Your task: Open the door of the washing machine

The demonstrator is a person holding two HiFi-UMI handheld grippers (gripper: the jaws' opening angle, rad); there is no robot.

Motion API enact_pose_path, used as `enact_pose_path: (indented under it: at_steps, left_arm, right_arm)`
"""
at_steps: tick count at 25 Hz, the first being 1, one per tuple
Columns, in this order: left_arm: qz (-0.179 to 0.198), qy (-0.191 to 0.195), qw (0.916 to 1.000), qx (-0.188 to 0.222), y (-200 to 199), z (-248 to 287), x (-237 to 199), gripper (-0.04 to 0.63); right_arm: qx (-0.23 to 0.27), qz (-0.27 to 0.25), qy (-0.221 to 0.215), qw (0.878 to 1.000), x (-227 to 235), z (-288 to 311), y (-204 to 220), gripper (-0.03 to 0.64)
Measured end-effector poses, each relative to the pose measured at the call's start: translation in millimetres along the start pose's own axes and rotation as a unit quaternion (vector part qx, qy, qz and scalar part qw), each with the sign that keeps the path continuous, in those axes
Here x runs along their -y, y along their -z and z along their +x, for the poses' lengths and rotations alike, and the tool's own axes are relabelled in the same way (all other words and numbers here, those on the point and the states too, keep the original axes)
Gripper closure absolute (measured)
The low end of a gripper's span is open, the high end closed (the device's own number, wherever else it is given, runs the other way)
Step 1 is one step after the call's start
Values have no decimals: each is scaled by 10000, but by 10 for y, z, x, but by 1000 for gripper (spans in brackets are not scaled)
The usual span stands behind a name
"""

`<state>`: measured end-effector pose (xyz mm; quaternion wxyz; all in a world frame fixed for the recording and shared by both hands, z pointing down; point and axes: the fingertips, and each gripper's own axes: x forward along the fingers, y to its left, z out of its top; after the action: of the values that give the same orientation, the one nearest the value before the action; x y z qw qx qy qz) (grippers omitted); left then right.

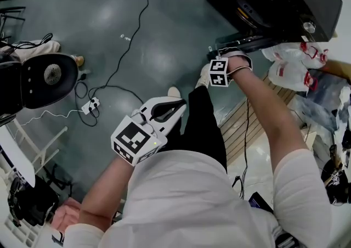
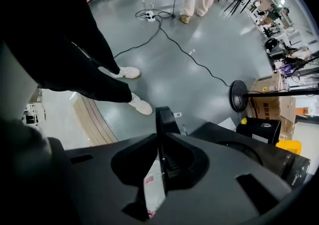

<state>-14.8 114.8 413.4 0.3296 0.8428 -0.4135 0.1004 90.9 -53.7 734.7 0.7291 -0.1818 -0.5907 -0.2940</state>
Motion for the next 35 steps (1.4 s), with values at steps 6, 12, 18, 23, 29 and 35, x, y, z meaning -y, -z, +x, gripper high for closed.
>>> enact_pose_path:
  at_steps: [6,12,18,23,29,35]
  left_arm:
    - [214,278,9993,-139,-43,167,190,577]
    - [377,518,9975,-285,-41,294,367,577]
    - [497,719,9954,-396,-30,371,531,577]
    - [587,841,9935,-491,-54,500,598,577]
    - [685,960,9915,-553,-62,554,706,577]
    - [717,1042,9898,-650,-35,621,769,577]
  right_arm:
    - [-19,-267,-74,9996,-422,-10,63,563]
    - [-90,-470,-146,9987,-846,-18,193,561]
    - [-202,-568,-257,9978,-1276,-4,362,557]
    - [-256,-635,-340,9971,-1545,58,545,554]
    - [-335,-638,-411,9965,-1816,74,694,552]
    - [-438,-662,-521,9955,-2052,102,867,551]
